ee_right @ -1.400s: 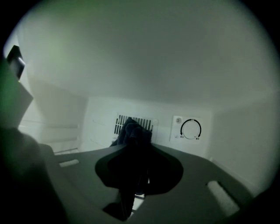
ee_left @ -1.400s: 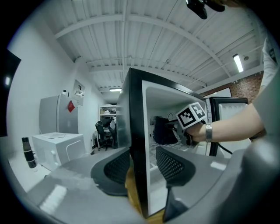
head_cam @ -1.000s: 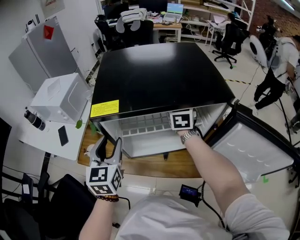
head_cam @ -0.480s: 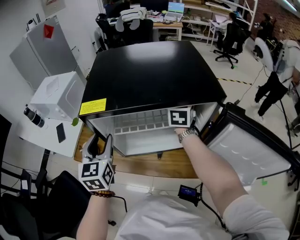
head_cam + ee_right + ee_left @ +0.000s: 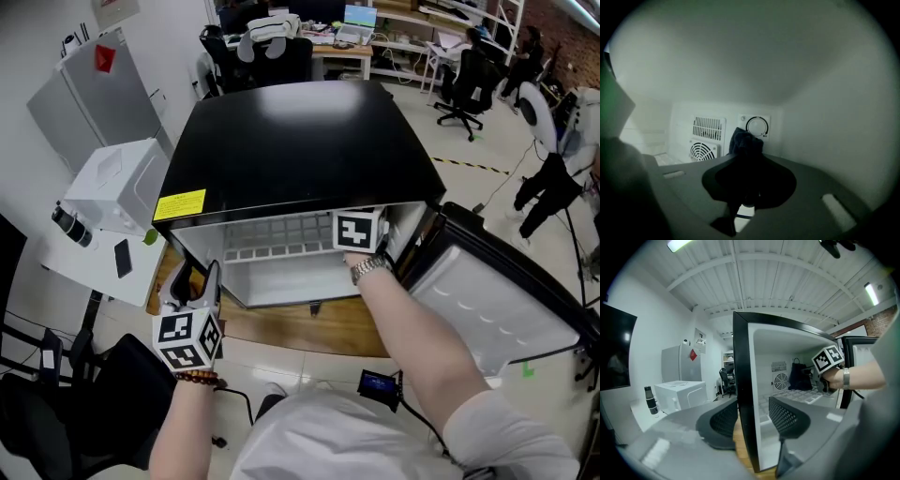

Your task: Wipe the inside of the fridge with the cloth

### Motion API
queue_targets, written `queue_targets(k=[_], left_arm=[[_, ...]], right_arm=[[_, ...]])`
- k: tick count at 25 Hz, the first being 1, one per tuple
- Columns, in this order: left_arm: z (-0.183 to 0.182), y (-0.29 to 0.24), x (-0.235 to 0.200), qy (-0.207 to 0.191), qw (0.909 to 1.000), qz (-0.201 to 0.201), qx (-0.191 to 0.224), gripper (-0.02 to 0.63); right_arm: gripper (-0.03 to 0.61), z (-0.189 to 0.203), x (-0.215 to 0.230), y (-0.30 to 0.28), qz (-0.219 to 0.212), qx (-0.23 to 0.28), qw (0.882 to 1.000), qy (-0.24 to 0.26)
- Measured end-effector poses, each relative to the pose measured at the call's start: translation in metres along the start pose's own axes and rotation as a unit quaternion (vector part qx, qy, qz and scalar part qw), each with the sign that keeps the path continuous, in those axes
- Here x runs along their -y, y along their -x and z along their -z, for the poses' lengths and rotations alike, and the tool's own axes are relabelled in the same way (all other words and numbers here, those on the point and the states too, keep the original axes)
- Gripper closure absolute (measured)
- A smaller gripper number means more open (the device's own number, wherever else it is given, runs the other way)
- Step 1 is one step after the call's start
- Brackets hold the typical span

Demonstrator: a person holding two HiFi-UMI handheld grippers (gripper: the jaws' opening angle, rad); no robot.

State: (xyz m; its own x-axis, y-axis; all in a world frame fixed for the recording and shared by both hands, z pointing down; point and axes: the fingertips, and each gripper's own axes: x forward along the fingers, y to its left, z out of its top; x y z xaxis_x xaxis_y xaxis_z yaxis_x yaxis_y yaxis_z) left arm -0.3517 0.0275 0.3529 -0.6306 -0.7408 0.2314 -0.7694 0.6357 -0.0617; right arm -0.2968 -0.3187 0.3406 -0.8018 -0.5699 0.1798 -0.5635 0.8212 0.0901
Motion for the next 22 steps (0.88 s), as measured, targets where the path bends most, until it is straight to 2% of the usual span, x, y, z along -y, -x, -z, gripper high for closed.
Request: queue_targets(k=[6, 14, 18, 22], left_arm=[[0.0, 0.001, 0.0, -0.002, 1.0, 0.001, 0.004, 0.407], [0.001, 0.001, 0.0, -0.008, 0.9996, 0.024, 0.008, 0.411], [0.0, 0.001, 0.0, -0.011, 0.9993, 0.036, 0.01, 0.411], [0.0, 0.002, 0.001, -0.011, 0.9989, 0.045, 0.012, 0.411]], right_arm=[[0.518, 0.001, 0.0, 0.003, 0.001, 0.004, 1.0, 0.0], [0.518, -0.008, -0.003, 0.009, -0.005, 0.024, 1.0, 0.001], [0.518, -0.013, -0.016, 0.02, -0.032, 0.033, 0.999, -0.003], [0.518, -0.024, -0.044, 0.038, -0.079, 0.051, 0.996, -0.01]])
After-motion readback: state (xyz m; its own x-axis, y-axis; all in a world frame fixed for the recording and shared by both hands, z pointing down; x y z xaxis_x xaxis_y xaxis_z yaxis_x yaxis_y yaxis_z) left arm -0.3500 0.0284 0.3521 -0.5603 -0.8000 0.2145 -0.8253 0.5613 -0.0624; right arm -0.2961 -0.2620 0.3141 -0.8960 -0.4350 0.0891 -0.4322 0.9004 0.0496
